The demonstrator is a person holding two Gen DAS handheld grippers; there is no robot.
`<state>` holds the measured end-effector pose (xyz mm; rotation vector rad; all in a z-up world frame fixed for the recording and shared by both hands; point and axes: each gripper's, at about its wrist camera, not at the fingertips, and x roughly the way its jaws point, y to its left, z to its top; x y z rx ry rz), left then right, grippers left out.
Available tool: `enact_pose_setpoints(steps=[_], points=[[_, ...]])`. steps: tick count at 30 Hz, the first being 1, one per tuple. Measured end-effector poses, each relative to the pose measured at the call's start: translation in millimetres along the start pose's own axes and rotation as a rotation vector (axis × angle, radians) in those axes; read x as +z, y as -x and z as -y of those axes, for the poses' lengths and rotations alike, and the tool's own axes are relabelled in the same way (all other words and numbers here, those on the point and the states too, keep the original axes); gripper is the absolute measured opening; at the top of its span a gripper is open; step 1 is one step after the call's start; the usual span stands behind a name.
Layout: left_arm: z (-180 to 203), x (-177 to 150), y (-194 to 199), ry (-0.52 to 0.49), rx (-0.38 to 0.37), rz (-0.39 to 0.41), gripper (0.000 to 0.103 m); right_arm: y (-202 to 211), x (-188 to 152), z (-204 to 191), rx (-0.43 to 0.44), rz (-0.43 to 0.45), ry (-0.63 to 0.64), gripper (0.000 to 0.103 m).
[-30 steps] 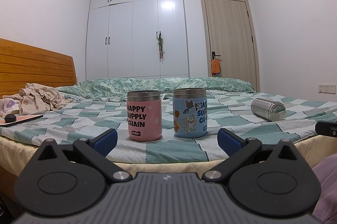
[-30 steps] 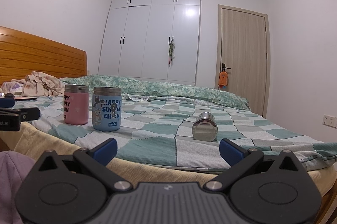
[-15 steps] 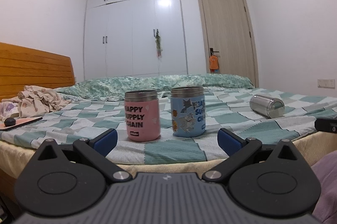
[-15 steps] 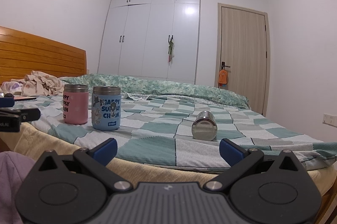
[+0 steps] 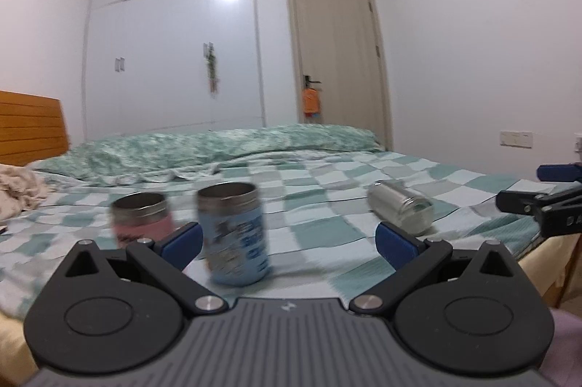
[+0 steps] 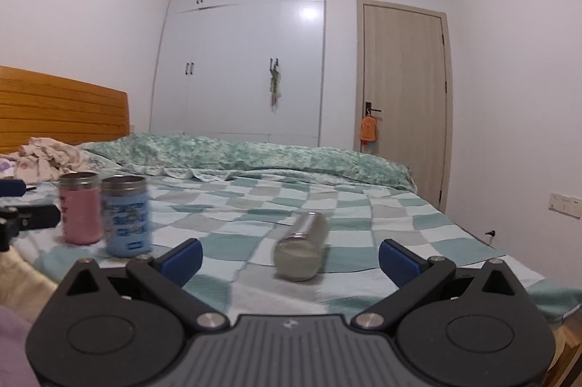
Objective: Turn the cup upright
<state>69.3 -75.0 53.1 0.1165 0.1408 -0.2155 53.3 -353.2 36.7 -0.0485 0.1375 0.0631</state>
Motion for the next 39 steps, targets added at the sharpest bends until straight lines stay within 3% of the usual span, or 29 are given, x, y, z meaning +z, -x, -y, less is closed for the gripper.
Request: enact_pose_setpoints(steps=[5,17,22,28,29,30,34,39], points=[[27,29,-51,-0.013,-0.064,-0.069,0.103,-34,8,39,-0.002,-0.052,0.01,0.103],[109,83,-204,-0.014,-0.151,-0.389,0.103,-138,32,135,0.041,-0.207,-0.014,0.103],[138,82,-270,-0.015,-0.119,-0.54,0.103,-174,38,167,0.028,-0.266,-0.011,0.103],[156,52,-340,-0.005,-0.057,-0.757,0.102,-203,29,184,0.017,-0.306,-0.019,0.103],[156,46,-347,0.007,-0.059,-0.789,0.091,-206,27,185,0.022,-0.307,-0.029,0.103],[157,42,-352,0.02,-0.081,-0.815,0.066,-206,26,186,0.027,-0.309,-0.038,0.103],[152,38,-344,0.054,-0.142,-0.831,0.064,-203,23,183,0.054,-0.307,-0.074,0.103],[143,52,-310,0.078,-0.157,-0.81,0.063,-182,26,168,0.085,-0.302,-0.085,0.103]])
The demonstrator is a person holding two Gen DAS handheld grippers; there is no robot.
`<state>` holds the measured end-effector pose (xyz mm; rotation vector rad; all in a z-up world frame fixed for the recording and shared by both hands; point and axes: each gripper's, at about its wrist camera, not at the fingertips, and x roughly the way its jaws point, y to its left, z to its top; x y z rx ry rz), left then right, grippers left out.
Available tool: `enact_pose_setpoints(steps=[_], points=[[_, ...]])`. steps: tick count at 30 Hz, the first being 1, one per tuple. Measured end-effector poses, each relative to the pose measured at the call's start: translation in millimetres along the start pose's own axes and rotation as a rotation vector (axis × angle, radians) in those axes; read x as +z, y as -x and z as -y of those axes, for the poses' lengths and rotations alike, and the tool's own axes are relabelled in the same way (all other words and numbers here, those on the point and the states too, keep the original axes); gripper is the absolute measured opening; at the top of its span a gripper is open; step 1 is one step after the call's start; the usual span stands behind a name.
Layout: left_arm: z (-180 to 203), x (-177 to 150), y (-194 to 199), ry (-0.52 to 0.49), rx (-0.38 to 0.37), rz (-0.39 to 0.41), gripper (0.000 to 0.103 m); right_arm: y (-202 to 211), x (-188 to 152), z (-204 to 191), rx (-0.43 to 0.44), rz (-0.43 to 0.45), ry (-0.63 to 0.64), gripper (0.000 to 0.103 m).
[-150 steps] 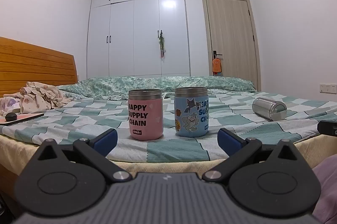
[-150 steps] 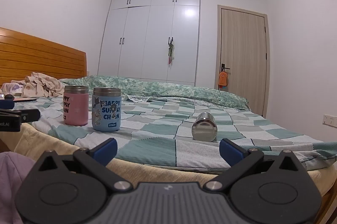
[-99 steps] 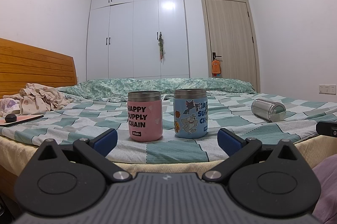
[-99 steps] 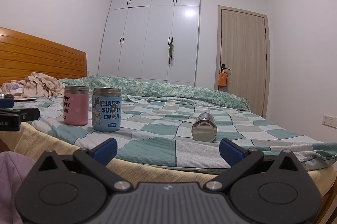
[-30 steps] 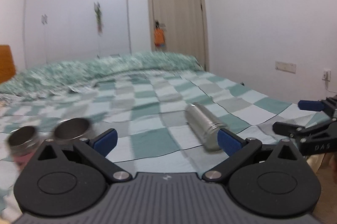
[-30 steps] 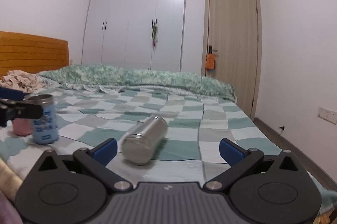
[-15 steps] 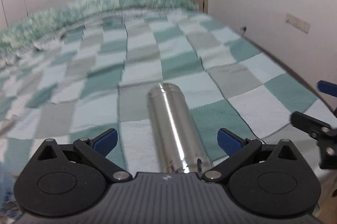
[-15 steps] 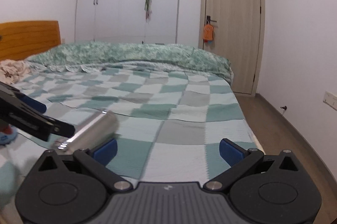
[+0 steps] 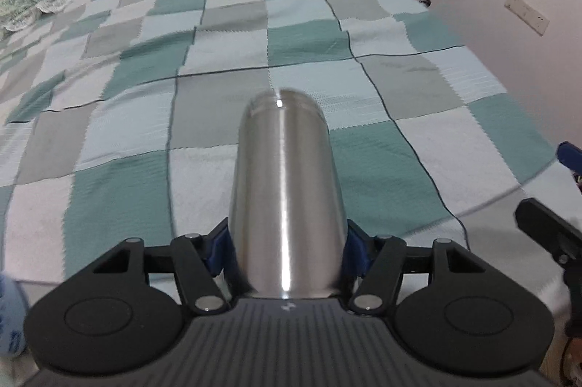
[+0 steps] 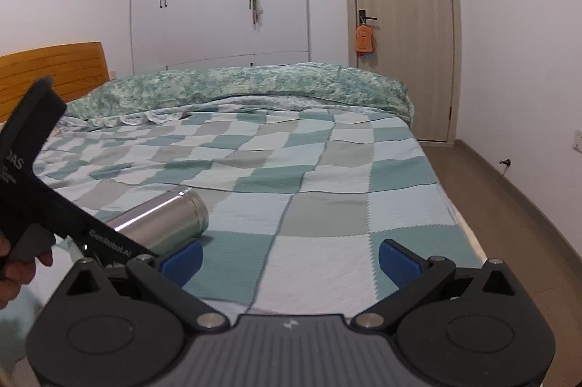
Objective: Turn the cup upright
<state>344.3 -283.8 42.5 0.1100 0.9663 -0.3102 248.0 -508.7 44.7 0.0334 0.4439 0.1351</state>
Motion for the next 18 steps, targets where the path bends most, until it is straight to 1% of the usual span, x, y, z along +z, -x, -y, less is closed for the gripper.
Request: enact_pose_setpoints(steps=[4,8,11,14,18], points=[[-4,-17,39,-0.004,-0.021,0.036,0.063,26,-4,-19,0.027,0.015,0.001,0.103],[-11,-44,75,-0.003,-0.038,0.08,0.063,51,-11,-43,0.054,0.014,0.01,0.103],[-18,-67,95,0.007,-0.028,0.117,0.063,66,-20,-61,0.077,0.011,0.012,0.103],[-27,-95,110,0.046,0.001,0.182,0.063,78,-31,-79,0.097,0.002,0.013,0.103],[-36,-127,116,0.073,0.053,0.225,0.063,85,-45,-99,0.117,-0.02,0.01,0.103]])
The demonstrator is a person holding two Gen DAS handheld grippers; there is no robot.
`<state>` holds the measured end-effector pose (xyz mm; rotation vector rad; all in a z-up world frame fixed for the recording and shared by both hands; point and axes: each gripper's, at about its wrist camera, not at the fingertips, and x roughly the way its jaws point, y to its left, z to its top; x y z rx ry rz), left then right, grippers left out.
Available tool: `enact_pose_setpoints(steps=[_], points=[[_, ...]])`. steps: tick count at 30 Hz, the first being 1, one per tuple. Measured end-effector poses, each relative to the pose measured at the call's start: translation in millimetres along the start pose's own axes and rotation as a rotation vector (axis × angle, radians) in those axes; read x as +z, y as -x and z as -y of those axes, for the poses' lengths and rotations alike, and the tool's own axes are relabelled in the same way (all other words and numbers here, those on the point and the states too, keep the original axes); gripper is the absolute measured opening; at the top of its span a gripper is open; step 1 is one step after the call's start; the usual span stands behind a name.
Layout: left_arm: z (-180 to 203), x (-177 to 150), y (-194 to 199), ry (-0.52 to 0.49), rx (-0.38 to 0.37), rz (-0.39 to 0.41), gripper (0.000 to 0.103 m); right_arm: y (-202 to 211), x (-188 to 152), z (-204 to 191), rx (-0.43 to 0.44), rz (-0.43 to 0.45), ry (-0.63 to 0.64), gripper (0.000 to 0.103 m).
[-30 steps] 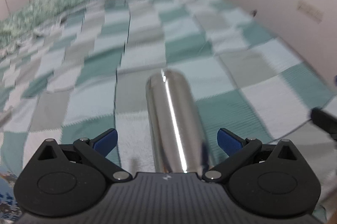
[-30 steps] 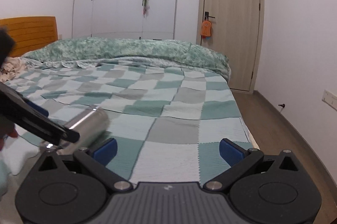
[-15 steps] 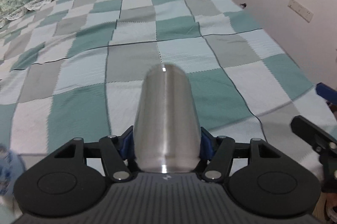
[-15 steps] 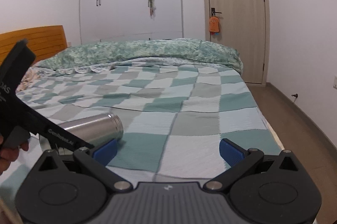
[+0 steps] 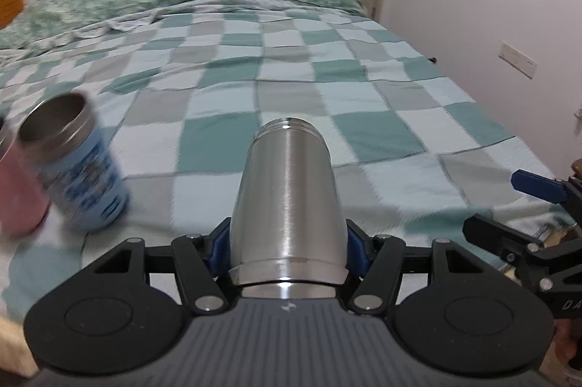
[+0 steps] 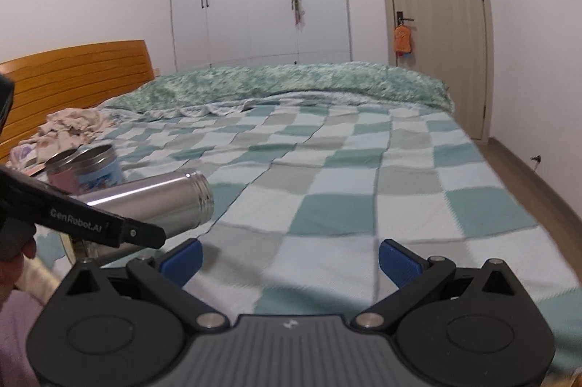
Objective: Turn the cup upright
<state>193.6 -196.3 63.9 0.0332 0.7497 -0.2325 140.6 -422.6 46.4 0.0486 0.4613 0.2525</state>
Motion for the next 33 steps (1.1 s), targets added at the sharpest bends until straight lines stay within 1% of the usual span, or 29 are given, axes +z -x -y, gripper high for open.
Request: enact_pose_setpoints(steps=[3,6,9,14,16,17,18,19,21,23,26,30,33], points=[[-10,-19,1,0.021,0.038,0.015,0.063,1,-9,-12,0.007,-0.013,-0.011,0.103],[-18,-31,-5,0.048,0.065,0.004,0.063,0,-15,-20,0.01,-0.026,-0.03,0.103],[-22,-41,-9,0.055,0.062,-0.01,0.063,-2,-18,-26,0.004,-0.039,-0.031,0.103],[-26,-46,-10,0.053,0.039,-0.022,0.063,-3,-15,-31,-0.006,-0.047,-0.041,0.103],[-31,-45,-8,0.059,0.013,-0.028,0.07,-3,-12,-33,-0.013,-0.048,-0.04,0.103],[-33,-45,-8,0.061,0.0,-0.03,0.082,-3,-11,-34,-0.016,-0.049,-0.039,0.103],[-36,-45,-4,0.059,-0.015,-0.024,0.088,-3,-9,-34,-0.019,-0.05,-0.038,0.103],[-38,-45,0,0.054,-0.023,-0.013,0.096,-2,-8,-35,-0.021,-0.051,-0.035,0.103],[-43,-44,10,0.041,-0.039,0.013,0.103,-1,-3,-37,-0.022,-0.052,-0.03,0.103],[-51,-41,21,0.036,-0.058,0.027,0.103,0,0,-41,-0.019,-0.05,-0.026,0.103],[-66,-34,38,0.026,-0.053,0.052,0.103,-1,9,-51,-0.009,-0.054,-0.013,0.103],[-92,-25,58,0.01,-0.018,0.098,0.103,-12,19,-70,0.026,-0.081,-0.011,0.103],[-117,-21,67,0.007,0.026,0.114,0.103,-26,26,-89,0.056,-0.128,-0.004,0.103]])
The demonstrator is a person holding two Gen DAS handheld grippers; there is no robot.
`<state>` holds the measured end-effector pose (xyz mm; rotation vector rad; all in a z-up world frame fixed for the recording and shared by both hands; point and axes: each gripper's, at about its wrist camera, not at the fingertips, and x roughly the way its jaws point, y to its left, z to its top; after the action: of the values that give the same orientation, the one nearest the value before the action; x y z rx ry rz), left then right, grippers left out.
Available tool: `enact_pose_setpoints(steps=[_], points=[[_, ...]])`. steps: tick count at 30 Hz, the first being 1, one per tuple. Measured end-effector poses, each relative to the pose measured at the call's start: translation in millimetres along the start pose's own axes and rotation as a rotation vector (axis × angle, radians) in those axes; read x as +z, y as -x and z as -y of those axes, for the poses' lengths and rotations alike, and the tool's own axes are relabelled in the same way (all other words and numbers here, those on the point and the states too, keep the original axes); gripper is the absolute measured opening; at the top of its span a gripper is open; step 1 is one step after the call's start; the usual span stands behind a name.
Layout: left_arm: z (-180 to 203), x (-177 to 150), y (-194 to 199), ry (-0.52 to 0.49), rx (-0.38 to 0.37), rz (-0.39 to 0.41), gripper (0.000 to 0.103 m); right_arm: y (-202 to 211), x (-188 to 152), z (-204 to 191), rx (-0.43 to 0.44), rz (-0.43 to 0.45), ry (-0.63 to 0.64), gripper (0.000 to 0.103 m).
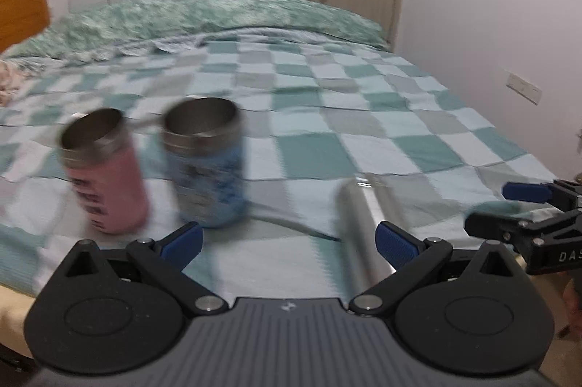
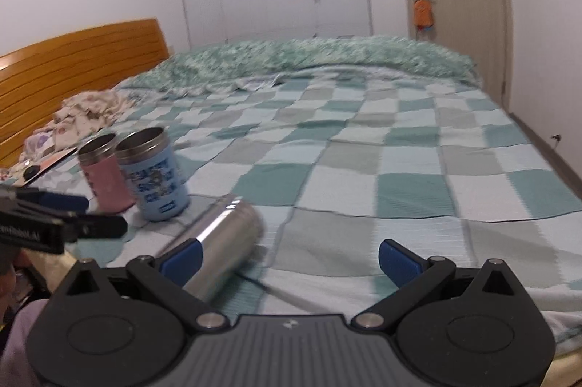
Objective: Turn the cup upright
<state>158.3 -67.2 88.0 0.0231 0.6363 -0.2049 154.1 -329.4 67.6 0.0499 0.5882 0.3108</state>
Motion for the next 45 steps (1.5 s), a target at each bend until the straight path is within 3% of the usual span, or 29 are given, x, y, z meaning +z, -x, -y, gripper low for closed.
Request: enact_pose_setpoints(steps=[6,13,17,19,21,22,24,28,37,45], points=[[-50,3,10,0.026,0.098,0.022,0.103,-39,16,-34,0.044,-0.122,-0.03,0.103],[-89,-4,17,0.046,0.111,0.024,0.103,-90,24,-41,0.05,-0.293,-0.172,0.103],[-108,-8,18,0.08,0.113,0.021,0.103,-116,25,-29,0.104,-0.376,-0.347,0.102],[-112,-10,17,0.101,0.105,0.022,0.103,-130,22,-26,0.115,-0.419,-0.425,0.1],[-115,-11,18,0.112,0.09,0.028,0.103,-136,22,-29,0.09,-0.427,-0.426,0.097],[-116,-12,19,0.113,0.085,0.031,0.103,-137,22,-31,0.081,-0.424,-0.419,0.09],[-117,-14,19,0.113,0.078,0.034,0.103,-135,23,-33,0.069,-0.414,-0.424,0.064],[-123,-16,19,0.128,0.074,0.035,0.103,-124,21,-33,0.089,-0.355,-0.433,0.063],[-135,-20,20,0.178,0.081,0.029,0.103,-66,23,-45,0.146,-0.063,-0.308,0.062],[-132,-10,28,0.196,0.086,0.072,0.103,-32,60,-55,0.013,0.188,-0.076,0.062]])
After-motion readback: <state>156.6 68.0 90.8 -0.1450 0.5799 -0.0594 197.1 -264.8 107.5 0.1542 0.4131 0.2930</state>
